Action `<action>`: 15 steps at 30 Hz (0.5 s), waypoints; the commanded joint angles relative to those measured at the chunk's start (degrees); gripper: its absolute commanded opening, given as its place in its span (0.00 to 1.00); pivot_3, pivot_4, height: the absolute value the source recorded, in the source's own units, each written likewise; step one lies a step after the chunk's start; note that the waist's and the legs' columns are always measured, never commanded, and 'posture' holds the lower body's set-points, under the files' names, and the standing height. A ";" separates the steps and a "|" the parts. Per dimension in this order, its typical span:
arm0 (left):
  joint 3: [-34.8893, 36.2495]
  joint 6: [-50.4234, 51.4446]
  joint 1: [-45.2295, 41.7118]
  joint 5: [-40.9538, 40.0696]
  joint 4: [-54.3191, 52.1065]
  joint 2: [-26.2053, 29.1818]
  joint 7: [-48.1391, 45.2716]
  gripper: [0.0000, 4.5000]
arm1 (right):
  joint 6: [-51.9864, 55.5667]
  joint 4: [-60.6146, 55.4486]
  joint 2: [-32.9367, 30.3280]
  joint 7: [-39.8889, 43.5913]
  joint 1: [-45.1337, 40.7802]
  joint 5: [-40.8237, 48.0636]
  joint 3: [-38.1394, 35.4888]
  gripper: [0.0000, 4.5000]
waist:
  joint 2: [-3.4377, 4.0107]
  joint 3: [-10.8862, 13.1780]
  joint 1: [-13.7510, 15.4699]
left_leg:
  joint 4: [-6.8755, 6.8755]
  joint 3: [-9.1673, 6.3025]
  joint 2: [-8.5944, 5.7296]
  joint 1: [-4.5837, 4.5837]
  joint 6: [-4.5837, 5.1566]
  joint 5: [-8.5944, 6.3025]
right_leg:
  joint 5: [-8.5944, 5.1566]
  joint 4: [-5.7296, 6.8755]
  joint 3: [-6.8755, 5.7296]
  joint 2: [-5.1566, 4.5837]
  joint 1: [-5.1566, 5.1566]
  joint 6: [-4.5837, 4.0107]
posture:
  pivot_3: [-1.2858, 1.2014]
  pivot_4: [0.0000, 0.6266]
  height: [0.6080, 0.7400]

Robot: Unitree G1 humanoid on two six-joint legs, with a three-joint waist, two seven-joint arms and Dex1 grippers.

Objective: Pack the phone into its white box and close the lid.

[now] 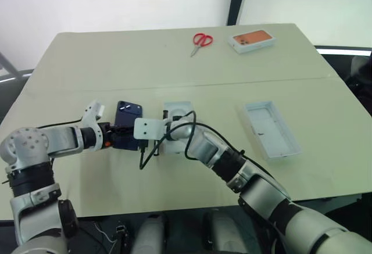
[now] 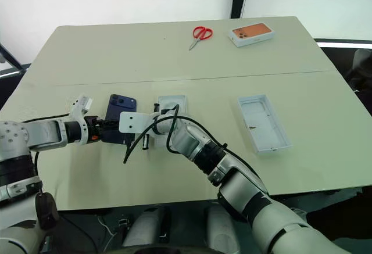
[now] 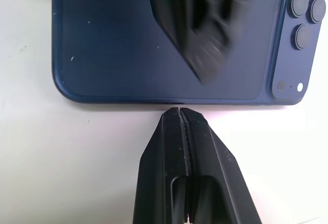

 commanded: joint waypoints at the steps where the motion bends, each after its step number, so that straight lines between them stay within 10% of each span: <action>1: 2.08 0.47 -0.57 -0.96 -0.69 -0.10 0.95 0.36 | 0.81 -6.84 -1.24 1.70 0.81 0.04 -0.80 0.00 | -0.01 0.00 0.00 | 0.00 0.00 0.03 0.00 0.00 0.00 | 0.00 0.00 0.00 0.00 0.00 0.00 | 0.52 0.24 1.00; 8: 4.00 0.47 0.43 -4.39 -1.62 -1.51 3.41 0.36 | 9.61 -21.95 -5.96 5.98 3.98 3.54 -6.01 0.00 | -0.03 0.00 0.19 | 0.01 0.00 0.02 -0.03 0.00 0.00 | 0.00 -0.01 0.01 -0.04 -0.01 0.00 | 0.52 0.24 1.00; 13: 7.32 0.47 -0.61 -9.32 -1.79 -2.90 5.51 0.01 | 12.63 -28.56 -10.00 7.48 5.49 5.68 -8.66 0.00 | -0.04 -0.01 0.25 | 0.01 0.00 0.03 -0.02 0.00 0.00 | 0.00 -0.01 0.00 -0.04 0.00 0.00 | 0.52 0.24 1.00; 15: 8.82 0.47 -0.95 -11.42 -3.32 -4.10 5.83 0.01 | 13.46 -31.22 -11.78 8.26 6.02 6.95 -10.15 0.00 | -0.04 0.00 0.13 | 0.00 0.01 0.03 -0.03 0.00 0.00 | 0.00 -0.01 0.01 -0.03 -0.02 0.00 | 0.52 0.24 1.00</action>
